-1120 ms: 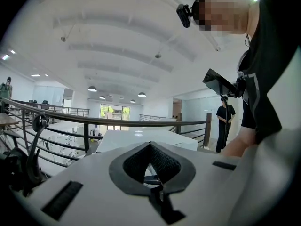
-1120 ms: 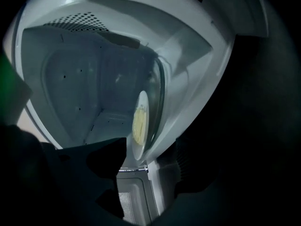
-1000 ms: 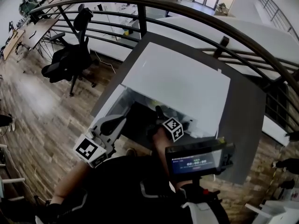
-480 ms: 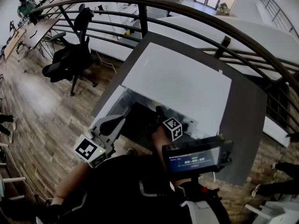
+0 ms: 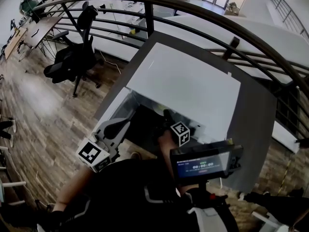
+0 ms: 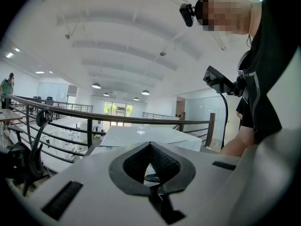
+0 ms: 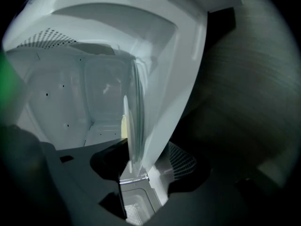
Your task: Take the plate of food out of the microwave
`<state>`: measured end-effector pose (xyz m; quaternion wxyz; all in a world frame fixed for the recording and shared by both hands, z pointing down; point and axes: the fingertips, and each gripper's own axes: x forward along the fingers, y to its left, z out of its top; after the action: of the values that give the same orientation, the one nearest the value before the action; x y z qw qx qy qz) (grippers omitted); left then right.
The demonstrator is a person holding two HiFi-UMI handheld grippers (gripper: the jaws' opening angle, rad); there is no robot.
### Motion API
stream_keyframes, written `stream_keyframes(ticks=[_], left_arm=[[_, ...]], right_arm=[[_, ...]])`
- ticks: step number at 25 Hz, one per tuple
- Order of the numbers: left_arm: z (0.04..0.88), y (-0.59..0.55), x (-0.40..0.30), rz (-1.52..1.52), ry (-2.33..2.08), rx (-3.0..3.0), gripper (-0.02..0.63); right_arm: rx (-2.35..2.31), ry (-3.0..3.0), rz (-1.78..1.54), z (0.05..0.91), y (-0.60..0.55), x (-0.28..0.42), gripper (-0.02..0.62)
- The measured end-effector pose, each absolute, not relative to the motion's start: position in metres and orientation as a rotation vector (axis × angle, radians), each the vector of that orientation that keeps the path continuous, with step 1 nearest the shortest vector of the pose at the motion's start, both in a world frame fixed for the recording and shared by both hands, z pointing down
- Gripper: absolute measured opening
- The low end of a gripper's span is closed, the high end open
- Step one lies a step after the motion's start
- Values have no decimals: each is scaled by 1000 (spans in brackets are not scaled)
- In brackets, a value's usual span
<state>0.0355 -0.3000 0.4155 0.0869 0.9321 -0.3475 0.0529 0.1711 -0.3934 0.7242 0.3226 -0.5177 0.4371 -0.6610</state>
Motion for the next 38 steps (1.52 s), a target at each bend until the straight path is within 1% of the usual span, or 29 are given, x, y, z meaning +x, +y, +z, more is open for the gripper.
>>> stream_keyframes(ticks=[5, 10, 12, 21, 23, 25, 38], left_arm=[[416, -300, 36, 142, -1016, 2790, 3], [422, -299, 36, 177, -995, 2770, 3], [425, -298, 33, 188, -989, 2785, 2], [428, -293, 24, 183, -968, 2795, 3], [428, -292, 24, 179, -960, 2794, 3], [428, -291, 24, 174, -953, 2795, 2], [418, -276, 17, 81, -923, 2806, 3]], right_arm=[[-1328, 1126, -1701, 720, -385, 172, 213], [-1300, 1126, -1666, 722, -383, 179, 196], [-1293, 1128, -1655, 718, -381, 178, 172], [-1311, 1105, -1645, 712, -377, 180, 109], [-1289, 1112, -1616, 704, -378, 180, 86], [-1273, 1117, -1589, 697, -377, 182, 12], [-1223, 1278, -1529, 679, -340, 179, 12]])
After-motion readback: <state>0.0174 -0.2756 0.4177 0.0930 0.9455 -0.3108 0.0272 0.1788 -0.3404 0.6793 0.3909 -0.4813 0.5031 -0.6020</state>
